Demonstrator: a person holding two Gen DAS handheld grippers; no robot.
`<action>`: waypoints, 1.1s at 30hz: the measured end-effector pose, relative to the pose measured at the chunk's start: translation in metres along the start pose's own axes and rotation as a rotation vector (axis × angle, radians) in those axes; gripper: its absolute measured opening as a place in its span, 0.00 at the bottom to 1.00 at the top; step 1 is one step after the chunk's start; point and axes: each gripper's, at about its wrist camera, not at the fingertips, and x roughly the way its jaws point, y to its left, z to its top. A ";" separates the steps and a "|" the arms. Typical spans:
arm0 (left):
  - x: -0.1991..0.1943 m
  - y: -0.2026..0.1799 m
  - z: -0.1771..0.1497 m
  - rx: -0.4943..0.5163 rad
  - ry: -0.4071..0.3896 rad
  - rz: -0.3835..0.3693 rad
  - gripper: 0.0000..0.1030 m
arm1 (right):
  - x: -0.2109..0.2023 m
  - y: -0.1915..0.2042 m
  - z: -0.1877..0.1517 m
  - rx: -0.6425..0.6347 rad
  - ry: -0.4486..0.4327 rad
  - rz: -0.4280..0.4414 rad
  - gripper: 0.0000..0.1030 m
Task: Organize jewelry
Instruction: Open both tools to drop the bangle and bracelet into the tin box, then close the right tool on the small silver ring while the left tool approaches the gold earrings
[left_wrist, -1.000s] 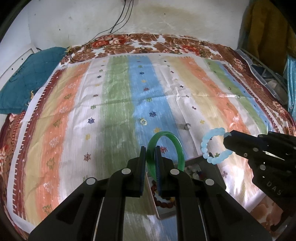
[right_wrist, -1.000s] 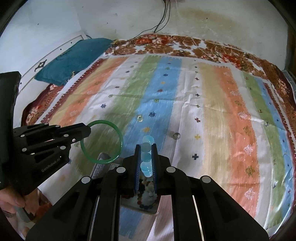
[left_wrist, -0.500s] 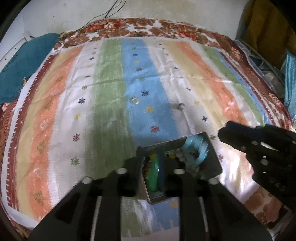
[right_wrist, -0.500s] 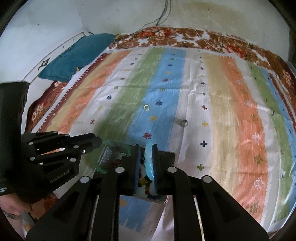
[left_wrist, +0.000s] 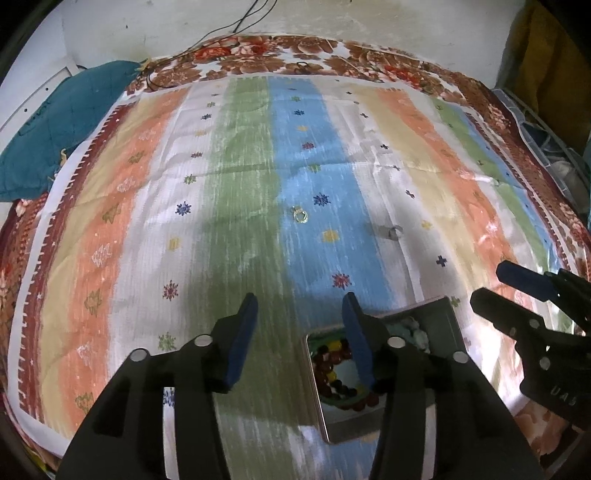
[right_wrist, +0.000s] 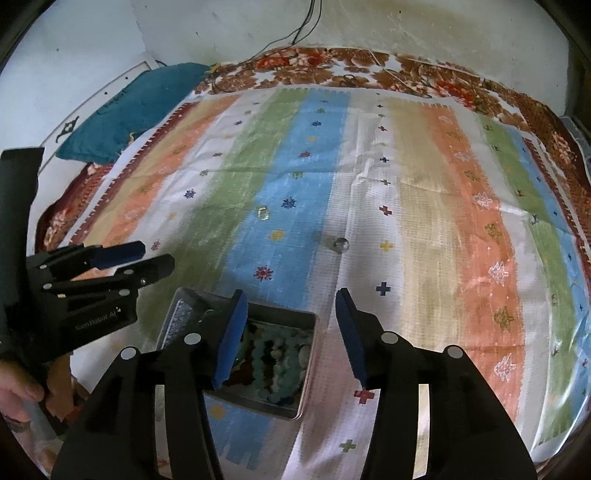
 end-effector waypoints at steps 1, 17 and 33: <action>0.001 0.000 0.002 -0.001 -0.004 0.001 0.53 | 0.002 -0.001 0.001 0.000 0.003 -0.002 0.49; 0.034 0.007 0.031 -0.017 0.016 0.013 0.60 | 0.038 -0.021 0.018 0.020 0.058 -0.013 0.58; 0.066 0.001 0.050 0.003 0.040 0.014 0.70 | 0.066 -0.034 0.030 0.038 0.098 -0.003 0.65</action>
